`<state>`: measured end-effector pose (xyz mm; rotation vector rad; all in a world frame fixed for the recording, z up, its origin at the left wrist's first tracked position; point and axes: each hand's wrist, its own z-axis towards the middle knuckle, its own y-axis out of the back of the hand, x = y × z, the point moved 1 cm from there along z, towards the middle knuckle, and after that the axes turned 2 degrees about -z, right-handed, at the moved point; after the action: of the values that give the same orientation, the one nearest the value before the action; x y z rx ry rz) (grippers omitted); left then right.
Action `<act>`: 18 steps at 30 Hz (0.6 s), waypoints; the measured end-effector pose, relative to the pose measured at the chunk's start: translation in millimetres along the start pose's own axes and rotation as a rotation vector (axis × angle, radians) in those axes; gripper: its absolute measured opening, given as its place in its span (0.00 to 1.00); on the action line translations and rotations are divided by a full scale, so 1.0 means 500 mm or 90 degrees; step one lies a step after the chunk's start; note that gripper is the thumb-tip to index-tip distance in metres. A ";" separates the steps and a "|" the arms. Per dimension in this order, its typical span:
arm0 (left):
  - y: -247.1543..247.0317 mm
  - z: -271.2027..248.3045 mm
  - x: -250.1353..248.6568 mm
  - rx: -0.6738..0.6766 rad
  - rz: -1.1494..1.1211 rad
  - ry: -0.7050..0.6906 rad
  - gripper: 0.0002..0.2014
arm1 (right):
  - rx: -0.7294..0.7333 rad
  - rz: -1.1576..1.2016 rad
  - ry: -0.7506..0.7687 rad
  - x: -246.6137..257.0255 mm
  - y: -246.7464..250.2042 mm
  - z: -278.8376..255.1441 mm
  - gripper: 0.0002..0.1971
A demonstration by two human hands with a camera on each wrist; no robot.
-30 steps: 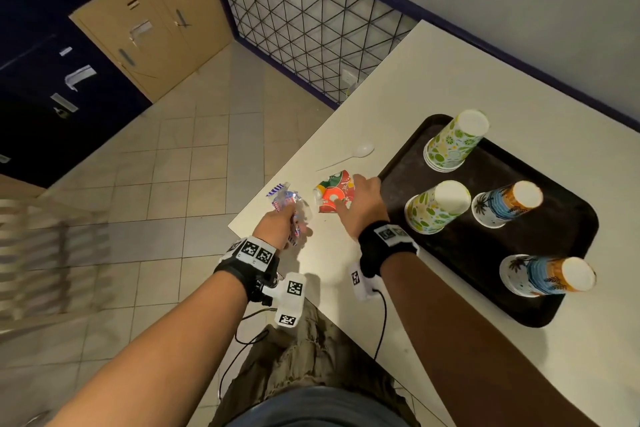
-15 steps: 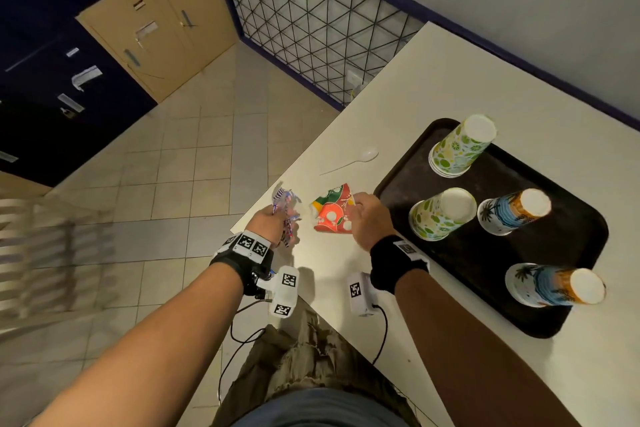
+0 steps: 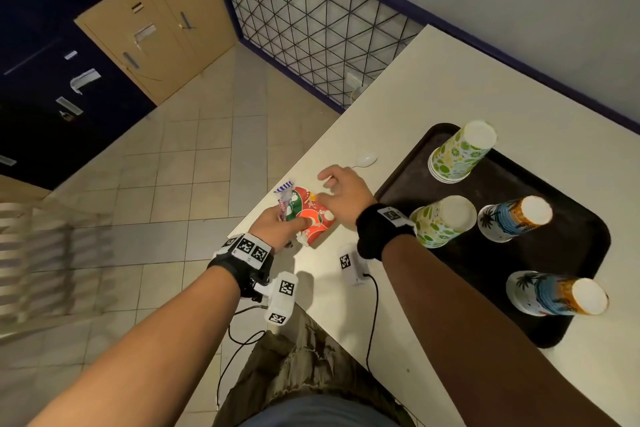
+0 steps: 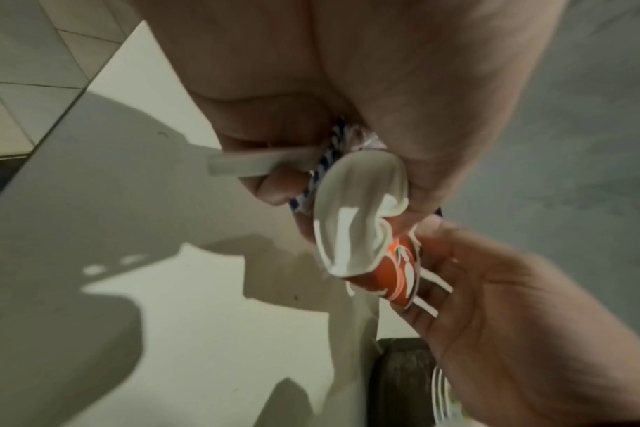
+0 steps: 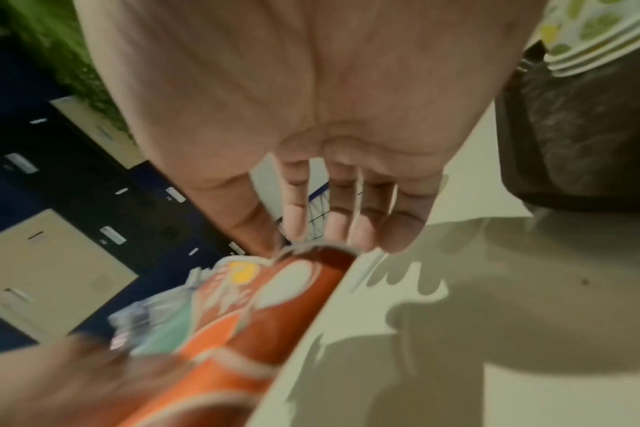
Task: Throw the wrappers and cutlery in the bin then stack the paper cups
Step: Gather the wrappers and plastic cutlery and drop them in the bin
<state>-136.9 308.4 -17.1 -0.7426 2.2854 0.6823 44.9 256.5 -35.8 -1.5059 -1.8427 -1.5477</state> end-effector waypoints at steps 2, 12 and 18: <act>0.009 -0.004 0.004 -0.028 -0.042 0.016 0.04 | -0.041 0.014 -0.041 0.009 0.021 0.028 0.17; 0.040 -0.012 0.037 -0.044 -0.127 0.021 0.15 | 0.000 -0.316 -0.168 -0.007 0.008 0.079 0.18; 0.072 -0.023 0.072 -0.046 -0.165 0.050 0.12 | -0.055 -0.255 -0.181 0.000 -0.022 0.039 0.26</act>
<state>-188.0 315.0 -24.9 -1.0951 2.1904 0.6252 43.2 274.7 -48.9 -1.5271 -2.3866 -1.6672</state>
